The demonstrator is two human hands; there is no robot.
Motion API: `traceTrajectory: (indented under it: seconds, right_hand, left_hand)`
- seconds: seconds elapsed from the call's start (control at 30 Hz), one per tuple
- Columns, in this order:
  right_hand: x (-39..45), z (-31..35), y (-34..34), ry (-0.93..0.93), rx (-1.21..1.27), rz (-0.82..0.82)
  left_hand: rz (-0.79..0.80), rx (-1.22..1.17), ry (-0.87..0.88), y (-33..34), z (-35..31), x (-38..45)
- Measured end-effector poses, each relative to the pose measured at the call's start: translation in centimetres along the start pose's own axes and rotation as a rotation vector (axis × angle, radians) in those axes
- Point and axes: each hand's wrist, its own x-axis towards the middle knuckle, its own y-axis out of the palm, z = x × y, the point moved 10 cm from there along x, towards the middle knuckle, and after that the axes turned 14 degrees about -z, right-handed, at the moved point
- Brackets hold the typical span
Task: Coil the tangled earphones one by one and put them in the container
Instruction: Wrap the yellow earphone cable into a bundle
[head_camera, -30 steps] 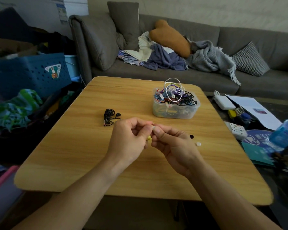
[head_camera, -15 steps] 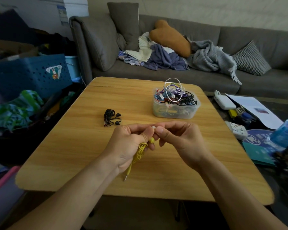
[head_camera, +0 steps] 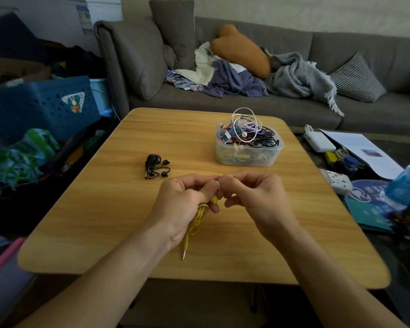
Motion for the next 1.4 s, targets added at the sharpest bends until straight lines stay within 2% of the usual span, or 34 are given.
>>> traceTrajectory:
  seconds: [0.23, 0.37, 0.5, 0.6, 0.7, 0.8, 0.9, 0.97, 1.07, 1.3, 1.4]
  right_hand:
    - [-0.1, -1.1, -0.2, 0.095, 0.028, -0.034]
    - [0.0, 0.5, -0.4, -0.054, -0.072, 0.027]
    - [-0.2, 1.7, -0.4, -0.225, -0.303, 0.073]
    - [-0.1, 2.0, -0.6, -0.274, -0.393, 0.036]
    - [0.1, 2.0, -0.8, -0.287, -0.489, 0.071]
    - [1.6, 2.3, -4.1, -0.257, -0.584, -0.051]
    - [3.1, 1.9, -8.4, -0.207, -0.836, -0.161]
    - [3.6, 0.4, -10.6, -0.1, -0.976, -0.139]
    - [3.4, -2.3, -12.1, 0.085, -1.115, -0.023]
    - [3.1, -2.9, -11.8, 0.136, -1.195, 0.013]
    - [3.2, -1.7, -11.6, 0.065, -1.059, -0.112]
  left_hand:
    - [-0.058, -0.022, -0.018, -0.1, 0.6, 0.3]
    - [-0.084, -0.055, -0.069, -0.2, 1.0, 0.4]
    - [-0.064, -0.064, -0.093, -0.1, 1.2, 0.4]
    - [-0.045, -0.062, -0.113, 0.0, 1.5, 0.3]
    - [-0.056, -0.04, -0.137, -0.1, 1.7, 0.4]
    - [-0.066, -0.057, -0.165, -0.2, 1.8, 0.5]
    - [-0.073, -0.065, -0.181, -0.2, 2.0, 0.7]
    - [-0.072, -0.071, -0.18, -0.2, 2.1, 0.8]
    - [-0.047, -0.071, -0.172, 0.2, 2.2, 0.7]
    - [0.004, -0.067, -0.124, 1.0, 1.9, 0.2]
    - [-0.003, -0.081, -0.101, 0.8, 1.6, 0.3]
